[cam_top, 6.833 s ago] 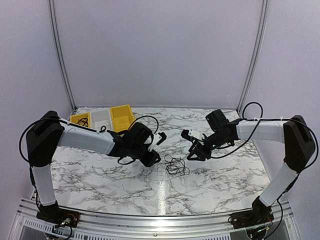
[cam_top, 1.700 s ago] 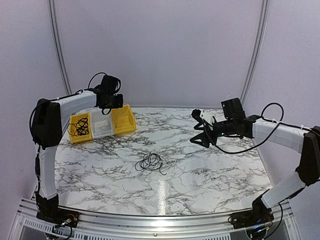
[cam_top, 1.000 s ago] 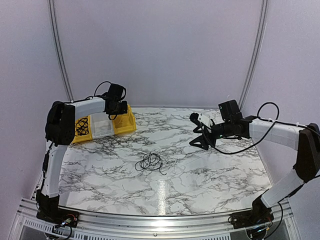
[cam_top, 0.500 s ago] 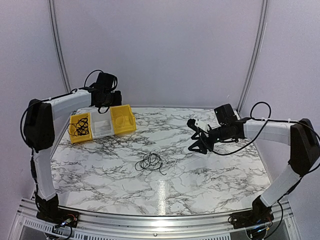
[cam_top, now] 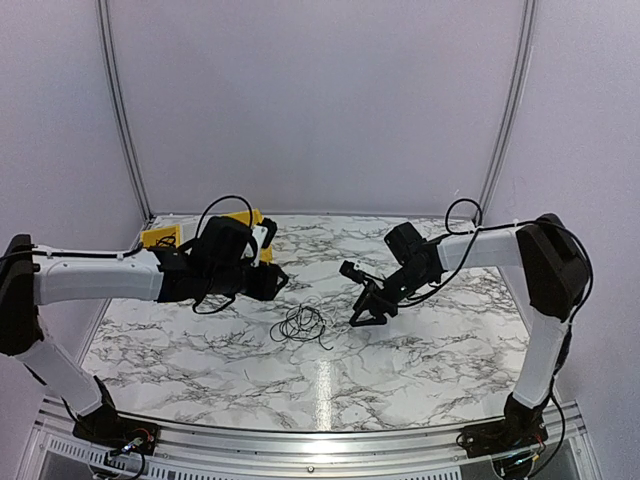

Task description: Untangle the cables

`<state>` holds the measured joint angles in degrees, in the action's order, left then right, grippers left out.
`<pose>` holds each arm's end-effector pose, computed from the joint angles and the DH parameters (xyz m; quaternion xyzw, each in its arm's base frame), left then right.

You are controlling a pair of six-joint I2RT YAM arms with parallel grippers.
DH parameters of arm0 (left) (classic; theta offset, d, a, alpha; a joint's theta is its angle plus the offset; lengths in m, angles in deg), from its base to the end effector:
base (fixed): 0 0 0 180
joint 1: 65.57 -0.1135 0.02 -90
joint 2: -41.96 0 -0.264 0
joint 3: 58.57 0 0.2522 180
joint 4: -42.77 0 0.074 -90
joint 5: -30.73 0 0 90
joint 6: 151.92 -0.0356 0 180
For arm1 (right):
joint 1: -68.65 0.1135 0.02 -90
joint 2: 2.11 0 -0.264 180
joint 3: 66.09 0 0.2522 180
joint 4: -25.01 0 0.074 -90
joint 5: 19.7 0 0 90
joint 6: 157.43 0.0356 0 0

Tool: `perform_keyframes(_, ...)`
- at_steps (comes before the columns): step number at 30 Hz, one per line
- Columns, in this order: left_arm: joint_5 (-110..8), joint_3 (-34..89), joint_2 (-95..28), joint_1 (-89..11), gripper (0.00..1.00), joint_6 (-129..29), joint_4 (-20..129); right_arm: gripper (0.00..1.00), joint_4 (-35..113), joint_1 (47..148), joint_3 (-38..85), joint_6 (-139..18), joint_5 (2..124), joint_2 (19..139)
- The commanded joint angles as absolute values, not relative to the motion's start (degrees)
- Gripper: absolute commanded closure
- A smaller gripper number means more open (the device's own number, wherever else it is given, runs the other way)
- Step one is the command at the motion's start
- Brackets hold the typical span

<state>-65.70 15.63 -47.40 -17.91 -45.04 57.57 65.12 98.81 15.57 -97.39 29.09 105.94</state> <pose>0.2422 -0.2599 0.2569 0.2024 0.8409 -0.2256 0.4483 0.3063 0.2051 0.1600 -0.5211 0.7573 0.3449 0.1900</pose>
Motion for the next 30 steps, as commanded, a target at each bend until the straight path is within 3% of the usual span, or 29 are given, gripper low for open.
perform_keyframes(1, -66.9, 6.4, -40.9, -14.1, 0.5, -41.2, 47.0, 0.34, 69.3, 98.8, 20.9, -92.3, 24.6, 110.2)
perform_keyframes(8, -69.5, 2.1, -41.8, -10.6, 0.49, -40.3, 44.9, 0.39, 71.4, 98.8, 24.9, -88.7, 22.2, 116.1)
perform_keyframes(10, -69.8, 2.3, -43.9, -10.1, 0.5, -40.6, 44.2, 0.52, 72.0, 98.8, 25.7, -88.7, 20.2, 116.7)
perform_keyframes(12, -70.1, 2.9, -45.9, -9.9, 0.5, -40.4, 43.3, 0.76, 72.8, 98.9, 26.6, -89.1, 19.0, 116.8)
perform_keyframes(15, -70.0, 3.4, -48.4, -9.8, 0.5, -40.1, 39.8, 1.0, 74.5, 98.9, 27.2, -91.0, 18.6, 114.0)
perform_keyframes(28, -60.2, 14.3, -68.0, -9.8, 0.47, -37.7, 21.5, 1.0, 86.2, 100.7, 31.8, -98.0, 18.5, 98.1)
perform_keyframes(30, -59.5, 16.5, -71.6, -9.7, 0.51, -36.9, 20.2, 1.0, 88.1, 100.7, 34.0, -99.5, 17.8, 96.6)
